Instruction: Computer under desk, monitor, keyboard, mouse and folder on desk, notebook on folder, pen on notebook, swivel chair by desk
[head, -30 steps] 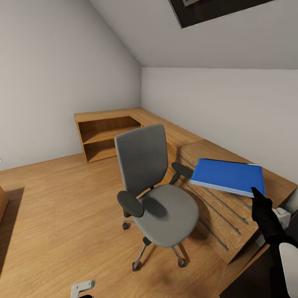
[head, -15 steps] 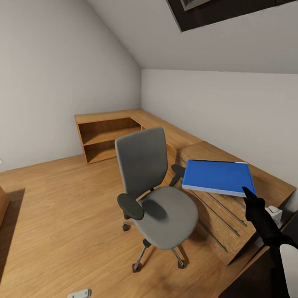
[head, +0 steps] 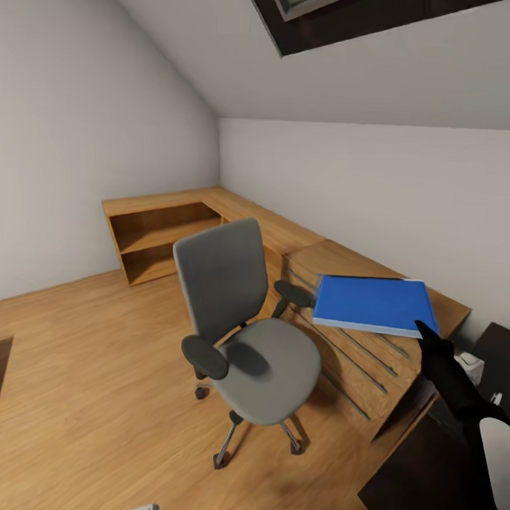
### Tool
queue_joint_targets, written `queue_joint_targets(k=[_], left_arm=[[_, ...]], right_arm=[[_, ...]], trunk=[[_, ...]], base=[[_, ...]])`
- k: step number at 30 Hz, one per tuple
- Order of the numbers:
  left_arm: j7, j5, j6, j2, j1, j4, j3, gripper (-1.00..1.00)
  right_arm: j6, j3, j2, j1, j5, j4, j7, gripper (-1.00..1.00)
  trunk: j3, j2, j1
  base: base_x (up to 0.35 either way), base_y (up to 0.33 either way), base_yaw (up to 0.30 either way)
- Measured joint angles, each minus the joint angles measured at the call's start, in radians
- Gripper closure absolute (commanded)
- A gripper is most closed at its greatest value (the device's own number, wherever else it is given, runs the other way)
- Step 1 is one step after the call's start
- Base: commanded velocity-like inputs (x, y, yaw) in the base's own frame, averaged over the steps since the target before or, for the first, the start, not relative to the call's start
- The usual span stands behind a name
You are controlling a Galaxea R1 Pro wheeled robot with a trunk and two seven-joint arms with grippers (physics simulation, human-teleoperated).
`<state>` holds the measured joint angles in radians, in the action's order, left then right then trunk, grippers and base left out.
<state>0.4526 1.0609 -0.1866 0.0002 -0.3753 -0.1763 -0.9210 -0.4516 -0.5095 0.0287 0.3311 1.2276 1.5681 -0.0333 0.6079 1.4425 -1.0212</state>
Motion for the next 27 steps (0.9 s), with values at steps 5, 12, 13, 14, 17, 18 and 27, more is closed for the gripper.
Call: queue_joint_targets(k=[5,12,13,14,17,18,27], left_arm=[[-0.008,0.0,0.002,0.0,0.0,0.001,-0.001,-1.0],[-0.01,0.004,0.007,0.001,0.0,0.059,0.001,-1.0],[-0.009,0.004,0.008,0.001,0.0,0.075,0.001,-1.0],[-0.01,0.004,0.008,0.001,0.0,0.086,0.001,-1.0],[-0.01,0.005,0.008,0.001,0.0,0.119,0.002,-1.0],[-0.01,0.004,0.007,0.001,0.0,0.124,0.001,-1.0],[-0.011,0.003,0.007,0.001,0.0,0.136,0.001,-1.0]], right_arm=[[0.0,0.0,0.002,0.0,-0.002,-0.003,-0.011,1.0],[0.0,0.001,0.001,0.0,-0.002,-0.004,-0.017,1.0],[0.0,0.001,0.001,0.0,-0.003,-0.004,-0.018,1.0],[0.0,0.001,0.002,0.0,-0.003,-0.004,-0.018,1.0],[0.0,0.001,0.001,0.0,-0.003,-0.004,-0.019,1.0],[0.0,0.001,0.001,0.0,-0.004,-0.004,-0.019,1.0],[0.002,0.004,0.001,0.0,-0.038,-0.041,-0.02,1.0]], trunk=[[0.0,0.0,0.0],[0.0,0.0,0.0],[0.0,0.0,0.0],[0.0,0.0,0.0],[0.0,0.0,0.0],[0.0,0.0,0.0],[0.0,0.0,0.0]], base=[[0.0,0.0,-0.295],[0.0,0.0,-0.297],[0.0,0.0,-0.297],[0.0,0.0,-0.297],[0.0,0.0,-0.297],[0.0,0.0,-0.297],[0.0,0.0,-0.297]])
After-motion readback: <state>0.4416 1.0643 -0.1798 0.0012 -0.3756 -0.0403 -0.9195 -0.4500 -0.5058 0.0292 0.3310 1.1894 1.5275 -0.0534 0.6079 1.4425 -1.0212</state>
